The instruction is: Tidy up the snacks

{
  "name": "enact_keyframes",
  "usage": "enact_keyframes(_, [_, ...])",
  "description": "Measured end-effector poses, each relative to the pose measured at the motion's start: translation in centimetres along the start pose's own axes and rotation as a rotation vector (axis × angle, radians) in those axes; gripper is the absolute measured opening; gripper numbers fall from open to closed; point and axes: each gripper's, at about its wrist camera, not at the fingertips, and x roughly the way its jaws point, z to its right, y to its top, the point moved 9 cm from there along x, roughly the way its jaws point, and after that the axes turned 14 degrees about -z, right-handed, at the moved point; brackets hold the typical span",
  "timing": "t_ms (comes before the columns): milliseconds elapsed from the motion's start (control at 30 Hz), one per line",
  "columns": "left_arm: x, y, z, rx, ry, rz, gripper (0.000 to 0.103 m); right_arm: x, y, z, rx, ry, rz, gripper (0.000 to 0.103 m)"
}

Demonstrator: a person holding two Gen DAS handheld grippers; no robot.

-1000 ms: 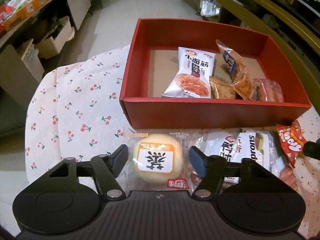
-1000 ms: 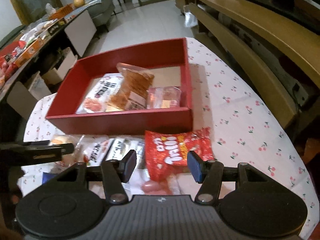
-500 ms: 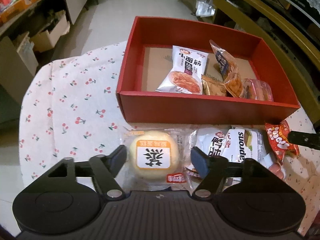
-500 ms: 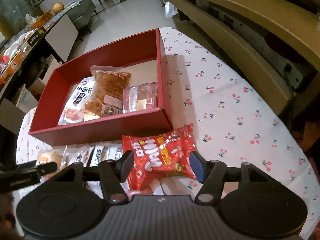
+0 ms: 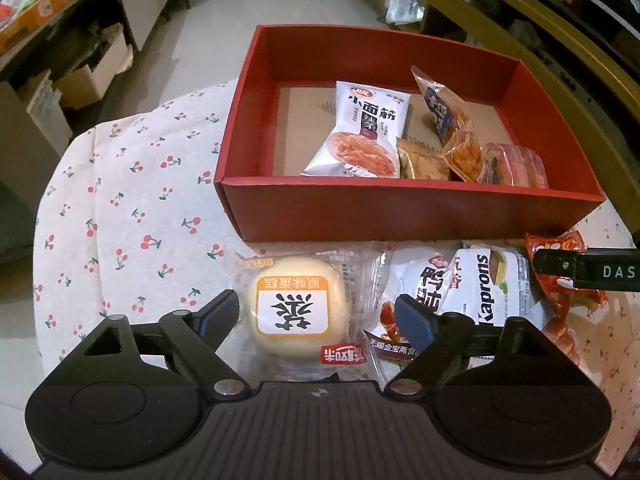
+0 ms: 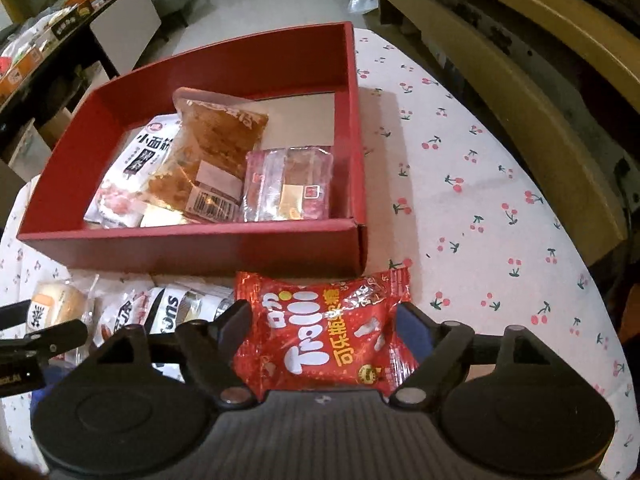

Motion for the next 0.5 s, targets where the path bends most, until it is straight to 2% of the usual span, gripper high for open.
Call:
enact_keyframes(67, [-0.1,0.0,-0.1,-0.007,-0.010,-0.001,0.088,-0.1,-0.2,-0.1,-0.022,-0.002,0.004,0.073])
enact_keyframes(100, [-0.1,0.0,-0.2,-0.008,-0.011,-0.001,0.088,-0.2,-0.2,0.2,-0.021,-0.027,0.015,0.062])
enact_keyframes(200, [-0.2,-0.1,-0.4,-0.012,-0.013,-0.002,0.086,-0.7,-0.4,0.9,-0.007,-0.043,0.032,0.041])
enact_keyframes(300, [-0.3,-0.2,-0.5,-0.005,-0.009,0.001,0.085,-1.2,-0.7,1.6,0.013,-0.023,0.040,0.023])
enact_keyframes(400, [-0.3,-0.4,-0.5,-0.005,-0.008,-0.003,0.085,-1.7,-1.1,1.9,0.009,0.004,0.032,0.021])
enact_keyframes(500, [-0.4,-0.4,-0.6,-0.009,-0.016,-0.004,0.085,-2.2,-2.1,1.3,-0.046,0.041,0.004,0.025])
